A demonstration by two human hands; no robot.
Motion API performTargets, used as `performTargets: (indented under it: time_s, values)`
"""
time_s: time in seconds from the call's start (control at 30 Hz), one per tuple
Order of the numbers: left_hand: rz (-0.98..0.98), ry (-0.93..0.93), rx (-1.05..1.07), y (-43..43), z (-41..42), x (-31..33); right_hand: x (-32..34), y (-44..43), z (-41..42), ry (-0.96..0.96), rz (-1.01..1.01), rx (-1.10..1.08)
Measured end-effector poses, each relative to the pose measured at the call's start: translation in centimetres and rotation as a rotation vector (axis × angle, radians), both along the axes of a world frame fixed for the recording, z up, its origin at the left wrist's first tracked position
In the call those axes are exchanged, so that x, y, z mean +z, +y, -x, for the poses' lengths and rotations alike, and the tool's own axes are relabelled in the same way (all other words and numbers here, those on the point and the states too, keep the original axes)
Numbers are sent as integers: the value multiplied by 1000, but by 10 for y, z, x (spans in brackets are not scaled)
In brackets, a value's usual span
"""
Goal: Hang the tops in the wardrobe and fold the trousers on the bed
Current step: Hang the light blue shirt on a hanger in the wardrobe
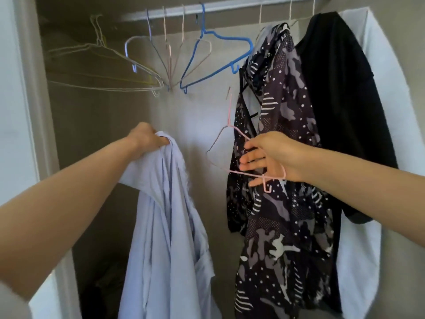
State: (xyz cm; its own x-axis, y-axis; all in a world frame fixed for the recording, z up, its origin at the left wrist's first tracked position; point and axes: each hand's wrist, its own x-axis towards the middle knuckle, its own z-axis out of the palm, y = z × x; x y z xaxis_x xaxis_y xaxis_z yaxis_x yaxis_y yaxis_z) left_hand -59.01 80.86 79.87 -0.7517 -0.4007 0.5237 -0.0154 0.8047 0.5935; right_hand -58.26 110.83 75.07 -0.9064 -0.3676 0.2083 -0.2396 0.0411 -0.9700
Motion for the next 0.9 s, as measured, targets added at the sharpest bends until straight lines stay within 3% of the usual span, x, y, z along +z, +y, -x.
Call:
performTargets:
  time_s: [0.3, 0.57, 0.9]
  values:
    - [-271, 104, 3, -13, 5, -30, -56, 32, -40, 53, 183, 230]
    - [95, -37, 217, -20, 4, -36, -64, 55, -43, 167, 153, 305]
    - [428, -152, 395, -30, -7, -46, -70, 66, -45, 134, 64, 472]
